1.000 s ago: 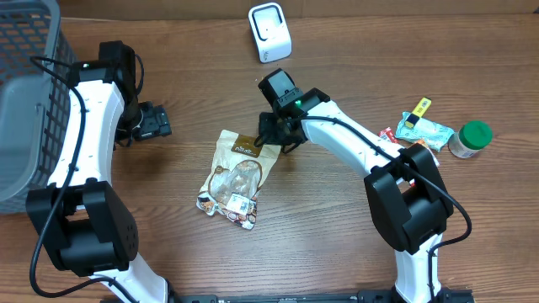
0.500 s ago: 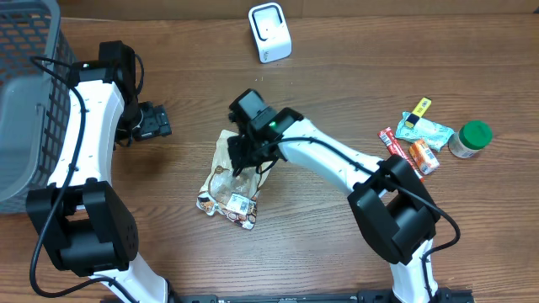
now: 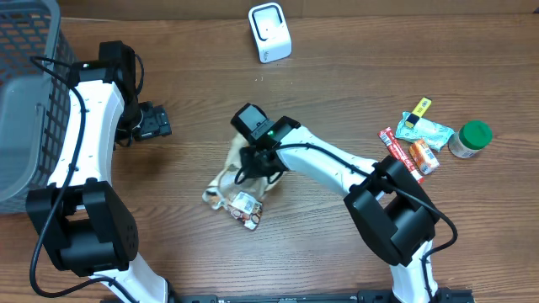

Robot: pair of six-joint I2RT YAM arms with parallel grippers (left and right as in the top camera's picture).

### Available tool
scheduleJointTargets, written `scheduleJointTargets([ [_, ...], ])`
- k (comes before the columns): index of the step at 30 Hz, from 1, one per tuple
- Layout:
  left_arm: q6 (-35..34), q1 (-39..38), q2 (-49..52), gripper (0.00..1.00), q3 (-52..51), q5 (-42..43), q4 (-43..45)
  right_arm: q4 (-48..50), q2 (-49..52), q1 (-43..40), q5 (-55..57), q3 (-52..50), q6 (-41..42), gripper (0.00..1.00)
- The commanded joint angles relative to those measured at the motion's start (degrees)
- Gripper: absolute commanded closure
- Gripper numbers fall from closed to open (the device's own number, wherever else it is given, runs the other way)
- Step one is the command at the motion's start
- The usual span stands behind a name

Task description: Scan the item barcode

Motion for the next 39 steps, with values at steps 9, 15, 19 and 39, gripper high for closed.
scheduleJointTargets([
  [9,1.1,-0.4,0.4,0.00,0.7,0.2,0.0,-13.8,-1.3,-13.3,3.4,-0.2,16.2,0.96],
  [15,1.1,-0.4,0.4,0.00,0.7,0.2,0.0,-15.7,-7.5,-13.7,1.8,1.9,7.5,0.96],
  [19,1.1,-0.4,0.4,0.00,0.7,0.2,0.0,-17.8,-9.2,-12.6,-0.7,1.9,3.4,0.96],
  [39,1.0,-0.4,0.4,0.00,0.7,0.4,5.8,-2.2,-9.0,-4.4,-0.9,-10.4,5.5,0.91],
])
